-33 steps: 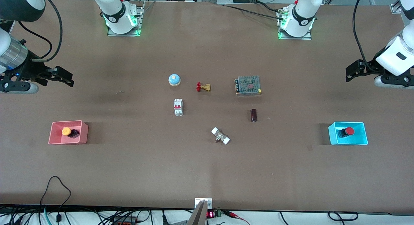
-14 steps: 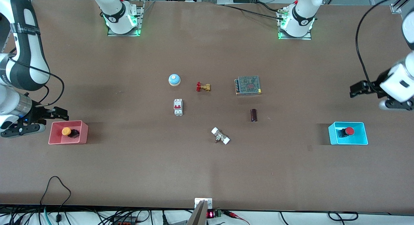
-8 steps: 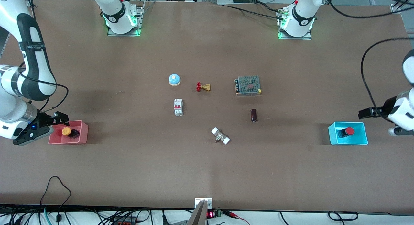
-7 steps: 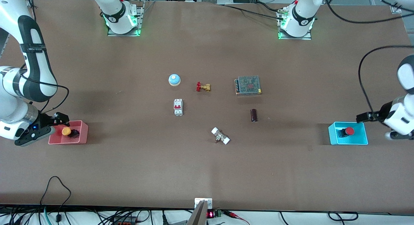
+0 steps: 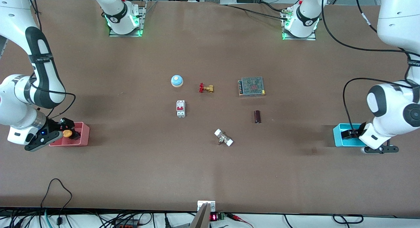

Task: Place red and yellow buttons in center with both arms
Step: 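Lower both grippers and grasp the yellow and red buttons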

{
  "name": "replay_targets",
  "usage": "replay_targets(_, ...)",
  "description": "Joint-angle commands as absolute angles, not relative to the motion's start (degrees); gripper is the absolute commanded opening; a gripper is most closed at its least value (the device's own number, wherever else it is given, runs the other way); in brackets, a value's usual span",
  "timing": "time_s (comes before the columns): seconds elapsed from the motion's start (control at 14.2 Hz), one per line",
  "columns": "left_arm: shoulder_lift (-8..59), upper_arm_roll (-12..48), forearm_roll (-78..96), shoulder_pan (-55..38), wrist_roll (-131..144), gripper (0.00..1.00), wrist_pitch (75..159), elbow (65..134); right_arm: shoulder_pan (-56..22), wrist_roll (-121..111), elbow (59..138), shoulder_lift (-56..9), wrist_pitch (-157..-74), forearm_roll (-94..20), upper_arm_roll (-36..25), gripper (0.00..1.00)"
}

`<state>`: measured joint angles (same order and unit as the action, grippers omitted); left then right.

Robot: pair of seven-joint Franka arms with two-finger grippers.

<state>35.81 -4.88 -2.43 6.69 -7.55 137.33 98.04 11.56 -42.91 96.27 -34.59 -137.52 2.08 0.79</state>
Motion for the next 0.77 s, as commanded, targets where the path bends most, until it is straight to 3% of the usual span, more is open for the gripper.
replay_targets(0.0, 34.27, -4.75, -3.25, 8.61, -11.42, 1.00, 141.15, 101.16, 13.27, -44.30, 95.89, -35.77, -139.22, 2.81, 2.11, 1.00)
replay_targets(0.49, 34.89, -4.66, -3.16, 8.96, -11.51, 0.97, 141.07, 102.12, 13.18, -44.30, 95.98, -37.53, -139.83, 2.72, 2.20, 1.00)
replay_targets(0.56, 35.15, -4.66, -3.16, 8.88, -11.51, 0.83, 141.15, 102.39, 13.18, -44.30, 96.24, -37.62, -139.83, 2.72, 2.11, 1.00)
replay_targets(0.7, 35.33, -4.66, -3.16, 9.23, -11.60, 0.65, 141.15, 102.39, 13.18, -44.38, 96.59, -37.71, -139.66, 2.81, 2.11, 0.99)
